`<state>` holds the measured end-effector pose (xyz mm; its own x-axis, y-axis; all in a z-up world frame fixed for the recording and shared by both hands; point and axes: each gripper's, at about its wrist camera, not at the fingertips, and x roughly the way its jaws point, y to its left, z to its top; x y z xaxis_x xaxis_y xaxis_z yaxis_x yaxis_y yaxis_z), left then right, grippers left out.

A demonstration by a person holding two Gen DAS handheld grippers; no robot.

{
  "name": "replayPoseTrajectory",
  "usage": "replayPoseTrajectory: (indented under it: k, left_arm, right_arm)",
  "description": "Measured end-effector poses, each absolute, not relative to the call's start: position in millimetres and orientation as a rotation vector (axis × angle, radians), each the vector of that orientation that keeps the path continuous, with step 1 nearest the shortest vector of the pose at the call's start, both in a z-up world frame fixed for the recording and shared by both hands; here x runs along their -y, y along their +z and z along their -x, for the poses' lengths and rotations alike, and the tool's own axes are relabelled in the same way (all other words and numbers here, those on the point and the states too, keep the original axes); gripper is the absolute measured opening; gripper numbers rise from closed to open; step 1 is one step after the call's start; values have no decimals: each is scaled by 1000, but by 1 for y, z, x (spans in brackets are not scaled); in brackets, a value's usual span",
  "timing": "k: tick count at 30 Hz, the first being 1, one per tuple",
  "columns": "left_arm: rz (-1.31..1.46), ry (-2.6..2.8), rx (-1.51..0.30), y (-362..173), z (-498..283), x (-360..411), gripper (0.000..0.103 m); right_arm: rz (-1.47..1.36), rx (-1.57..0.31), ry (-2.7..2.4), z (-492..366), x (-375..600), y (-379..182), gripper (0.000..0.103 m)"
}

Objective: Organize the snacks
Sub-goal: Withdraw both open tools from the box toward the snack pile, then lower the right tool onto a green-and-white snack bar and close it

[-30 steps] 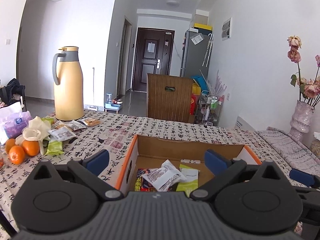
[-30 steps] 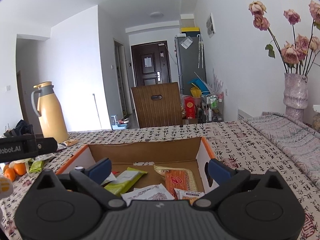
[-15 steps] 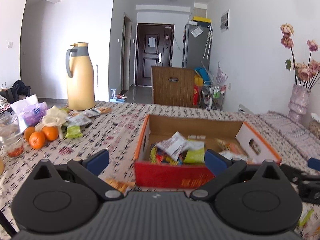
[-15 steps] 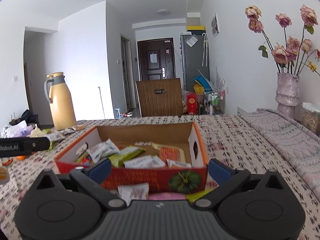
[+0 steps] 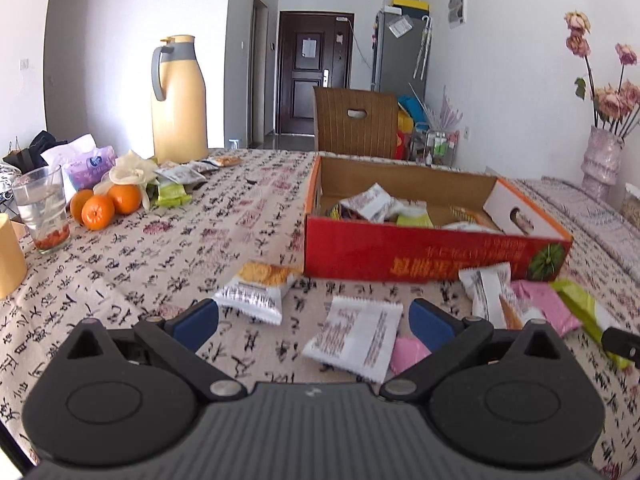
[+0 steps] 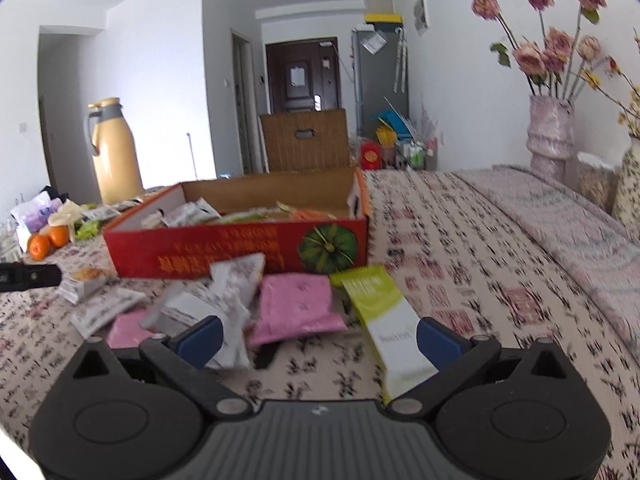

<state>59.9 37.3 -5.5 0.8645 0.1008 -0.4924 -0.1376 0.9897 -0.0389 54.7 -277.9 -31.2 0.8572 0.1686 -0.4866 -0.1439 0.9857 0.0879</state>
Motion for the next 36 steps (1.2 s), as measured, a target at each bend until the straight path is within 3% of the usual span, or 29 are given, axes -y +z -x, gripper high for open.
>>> replayPoseTrajectory:
  k: [14, 23, 25, 36]
  left_arm:
    - [74, 118, -519, -7, -56, -34, 103]
    - [67, 121, -516, -6, -54, -35, 103]
    - [66, 123, -517, -6, -53, -34, 103]
    - [63, 123, -524, -7, -55, -32, 103]
  right_arm:
    - [3, -550, 125, -76, 298, -32, 100]
    - [30, -652, 104, -121, 311, -48, 72]
    - [23, -670, 110, -127, 312, -53, 61]
    - [23, -710, 136, -141, 304, -60, 41]
